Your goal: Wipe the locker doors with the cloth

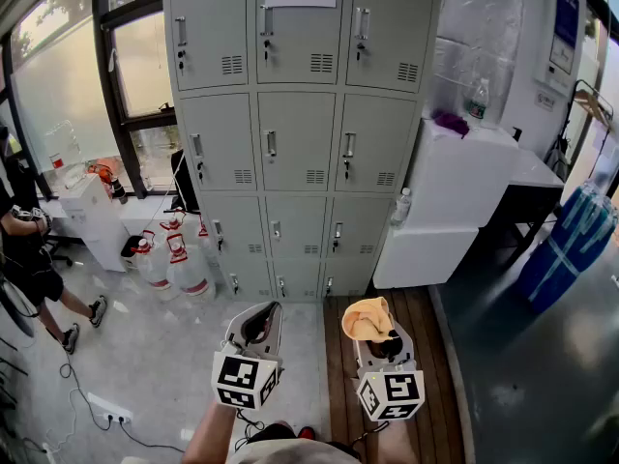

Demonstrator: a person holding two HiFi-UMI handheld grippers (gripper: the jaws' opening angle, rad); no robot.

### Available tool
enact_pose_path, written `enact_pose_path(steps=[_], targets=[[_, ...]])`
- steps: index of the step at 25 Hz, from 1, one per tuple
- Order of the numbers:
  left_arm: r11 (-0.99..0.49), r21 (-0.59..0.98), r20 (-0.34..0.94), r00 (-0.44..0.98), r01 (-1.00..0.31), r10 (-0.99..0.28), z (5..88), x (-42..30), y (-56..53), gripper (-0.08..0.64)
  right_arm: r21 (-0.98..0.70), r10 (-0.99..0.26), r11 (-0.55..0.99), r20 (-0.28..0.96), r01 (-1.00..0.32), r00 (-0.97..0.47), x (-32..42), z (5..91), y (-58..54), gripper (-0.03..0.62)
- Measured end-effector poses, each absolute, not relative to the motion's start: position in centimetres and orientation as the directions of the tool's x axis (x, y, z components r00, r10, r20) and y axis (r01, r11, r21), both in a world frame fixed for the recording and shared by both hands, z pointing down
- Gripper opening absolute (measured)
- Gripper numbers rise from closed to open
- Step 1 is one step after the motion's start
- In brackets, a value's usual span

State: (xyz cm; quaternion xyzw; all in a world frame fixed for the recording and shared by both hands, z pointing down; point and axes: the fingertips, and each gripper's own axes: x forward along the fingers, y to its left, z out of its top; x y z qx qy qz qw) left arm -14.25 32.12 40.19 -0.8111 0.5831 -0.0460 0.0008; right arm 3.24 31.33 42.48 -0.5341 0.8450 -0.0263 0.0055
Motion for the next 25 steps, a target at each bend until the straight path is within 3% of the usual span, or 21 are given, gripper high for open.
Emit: enact_pose_path(steps=[14,25], targets=[[-0.352,-0.068,0.086,0.346,-0.934,-0.934,40.6,-12.9,27.9,0.023,-0.103,-0.919,0.382,0.06,-0.919,-0.389,5.4,44.3,28.1,0.185],[-0.378,-0.071,0.068,0.374,-0.923,-0.925,40.4,-11.7,14.3,0.023,-0.094,-0.935,0.348,0.041,-0.933,-0.353,7.2,44.1,15.7,0.186]])
